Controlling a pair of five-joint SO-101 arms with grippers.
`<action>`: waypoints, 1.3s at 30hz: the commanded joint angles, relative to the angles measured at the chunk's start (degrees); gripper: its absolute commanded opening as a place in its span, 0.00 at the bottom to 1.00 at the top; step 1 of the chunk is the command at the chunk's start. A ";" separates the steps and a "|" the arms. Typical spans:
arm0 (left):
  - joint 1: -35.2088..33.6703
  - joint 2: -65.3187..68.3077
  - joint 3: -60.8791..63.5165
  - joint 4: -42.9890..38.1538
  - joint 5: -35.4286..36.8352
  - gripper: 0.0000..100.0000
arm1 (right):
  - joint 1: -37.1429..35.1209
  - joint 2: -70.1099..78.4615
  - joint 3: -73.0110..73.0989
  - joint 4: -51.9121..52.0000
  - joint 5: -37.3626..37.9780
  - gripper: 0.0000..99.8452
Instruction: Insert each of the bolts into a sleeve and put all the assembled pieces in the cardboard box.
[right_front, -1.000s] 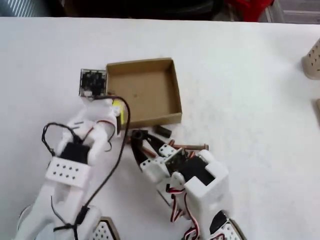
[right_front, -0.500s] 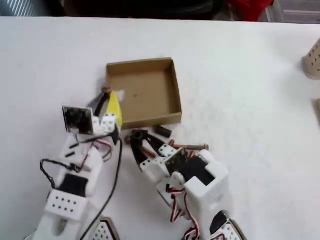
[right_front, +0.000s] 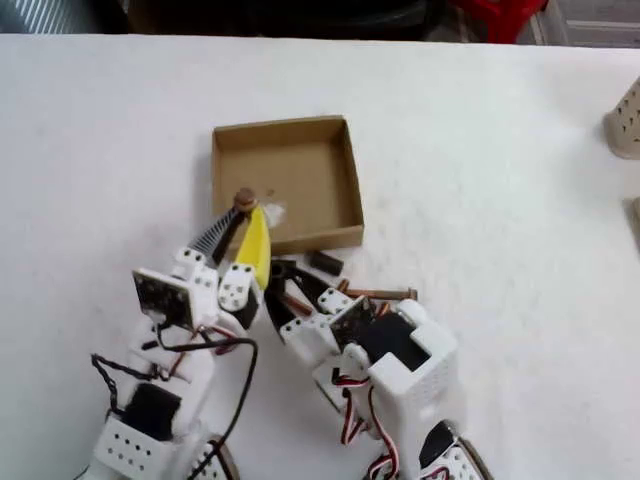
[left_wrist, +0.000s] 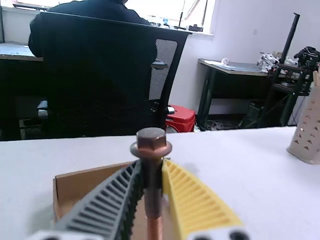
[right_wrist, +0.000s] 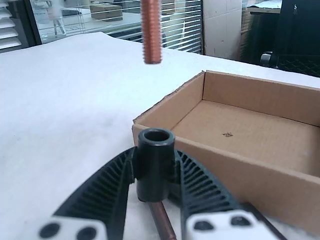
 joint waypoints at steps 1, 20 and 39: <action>3.30 -2.86 -0.44 4.22 0.26 0.02 | -0.13 0.13 -0.35 -0.22 -0.26 0.01; 4.88 -2.59 -0.44 9.32 0.44 0.02 | -0.31 0.13 -0.26 -0.22 -0.35 0.01; 5.76 -2.68 -0.44 10.55 0.44 0.02 | -0.31 0.13 -0.26 -0.22 -0.53 0.01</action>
